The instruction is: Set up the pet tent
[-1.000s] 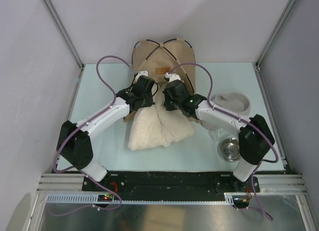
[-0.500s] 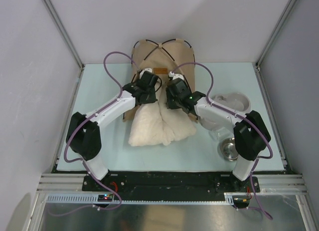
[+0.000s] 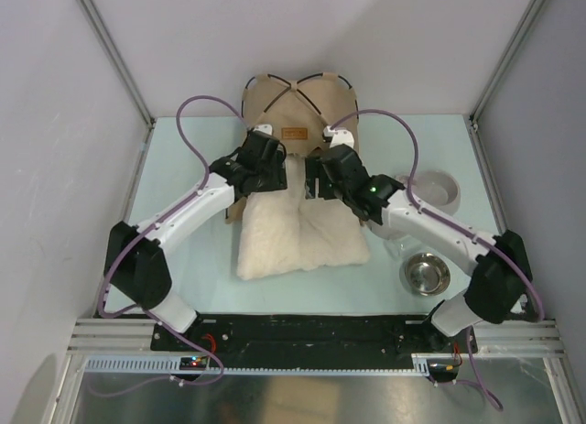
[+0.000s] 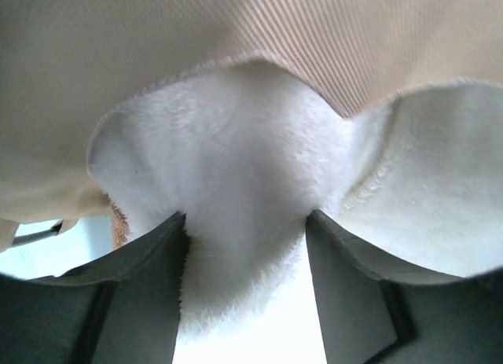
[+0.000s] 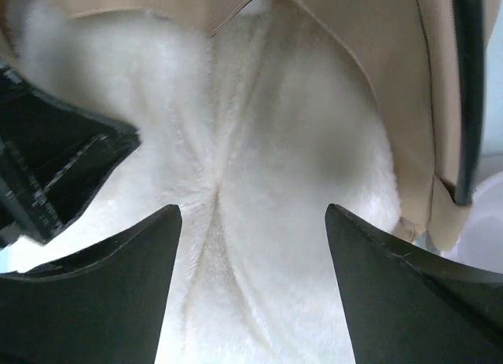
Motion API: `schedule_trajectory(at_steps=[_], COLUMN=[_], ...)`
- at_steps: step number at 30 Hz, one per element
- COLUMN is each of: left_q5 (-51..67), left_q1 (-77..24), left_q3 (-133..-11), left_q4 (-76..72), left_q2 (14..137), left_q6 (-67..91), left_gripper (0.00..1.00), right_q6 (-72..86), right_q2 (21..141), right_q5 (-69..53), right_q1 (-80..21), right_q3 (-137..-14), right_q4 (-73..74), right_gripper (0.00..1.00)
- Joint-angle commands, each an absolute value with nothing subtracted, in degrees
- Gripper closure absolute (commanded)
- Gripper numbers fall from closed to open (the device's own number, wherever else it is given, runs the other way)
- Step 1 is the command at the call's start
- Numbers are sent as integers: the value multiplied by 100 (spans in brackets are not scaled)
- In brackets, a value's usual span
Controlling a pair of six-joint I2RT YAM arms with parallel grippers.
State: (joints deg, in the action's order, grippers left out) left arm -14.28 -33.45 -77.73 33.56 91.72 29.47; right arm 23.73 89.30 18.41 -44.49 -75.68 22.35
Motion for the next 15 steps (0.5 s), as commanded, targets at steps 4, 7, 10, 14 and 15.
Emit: schedule_trajectory(at_steps=[4,7,10,14,15], left_q5=[-791,-595,-448,-214,-146], left_q1=[-3347,-3344,-3348,-3342,-3345], left_q3=[-7614,-7580,-7543,-7437,-7401], left_q4=[3216,3215,3209,3212,3210], left_q2=[8528,8329,8150,7844,7741], left_q6=[2930,2870,2778,2626,2587], left_gripper=[31,22,5,1,1], right_q6=[2346,2333,2402,2530,2557], right_q2=[7951,7693,7436,7083,7009], right_q5=[1979,1899,1855,1922,1958], right_q1=[-4803,-4875,-4904,-4935,-4937], right_q3=[-6921,-6615,-6271,-5860,-5778], right_q4=[1882,1871,1927,2037,2069], right_gripper=[19,16,9,1,1])
